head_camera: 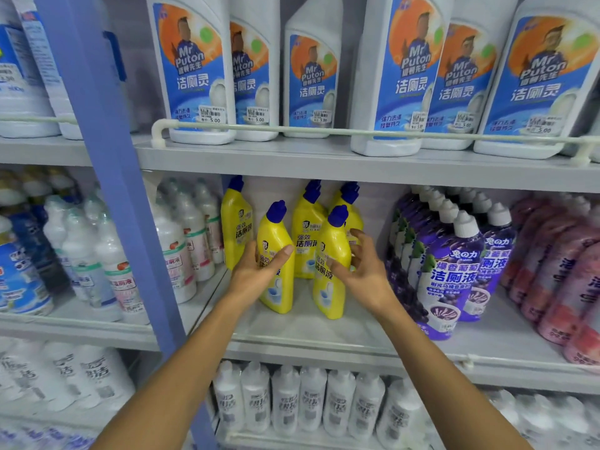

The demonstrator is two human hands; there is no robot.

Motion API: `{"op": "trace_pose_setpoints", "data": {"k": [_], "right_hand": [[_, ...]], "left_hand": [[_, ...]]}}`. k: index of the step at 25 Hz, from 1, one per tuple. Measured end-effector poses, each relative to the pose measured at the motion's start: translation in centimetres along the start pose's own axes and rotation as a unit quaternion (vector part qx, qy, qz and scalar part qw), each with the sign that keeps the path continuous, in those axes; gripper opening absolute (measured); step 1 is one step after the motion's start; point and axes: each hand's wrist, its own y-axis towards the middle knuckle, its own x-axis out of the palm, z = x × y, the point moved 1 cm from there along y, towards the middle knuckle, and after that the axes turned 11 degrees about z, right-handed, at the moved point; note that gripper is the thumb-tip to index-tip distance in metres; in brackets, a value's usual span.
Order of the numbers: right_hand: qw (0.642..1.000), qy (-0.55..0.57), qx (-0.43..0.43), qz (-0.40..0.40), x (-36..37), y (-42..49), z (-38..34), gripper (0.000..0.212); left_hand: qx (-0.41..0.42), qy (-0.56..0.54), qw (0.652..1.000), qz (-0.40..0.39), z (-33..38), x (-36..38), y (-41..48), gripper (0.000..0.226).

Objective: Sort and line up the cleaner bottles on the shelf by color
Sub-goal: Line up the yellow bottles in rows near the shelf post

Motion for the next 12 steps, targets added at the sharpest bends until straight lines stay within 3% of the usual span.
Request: {"op": "trace_pose_setpoints", "data": {"k": [3, 7, 10, 12], "right_hand": [[0.999, 0.001, -0.018, -0.028, -1.7, 0.3, 1.3, 0.059], [0.999, -0.011, -0.025, -0.04, -2.2, 0.8, 1.7, 0.048], [0.997, -0.029, -0.03, -0.06, -2.8, 1.9, 1.9, 0.053], [0.998, -0.044, -0.034, -0.033, -3.0, 2.0, 2.3, 0.056]], "left_hand": [[0.021, -0.008, 0.998, -0.057, -1.9, -0.5, -0.3, 0.063], [0.06, 0.024, 0.997, 0.031, -1.9, 1.1, -0.2, 0.055], [0.069, 0.046, 0.996, 0.034, -1.7, 2.8, 0.0, 0.058], [0.072, 0.064, 0.995, 0.037, -1.9, 3.7, 0.3, 0.067]]}}
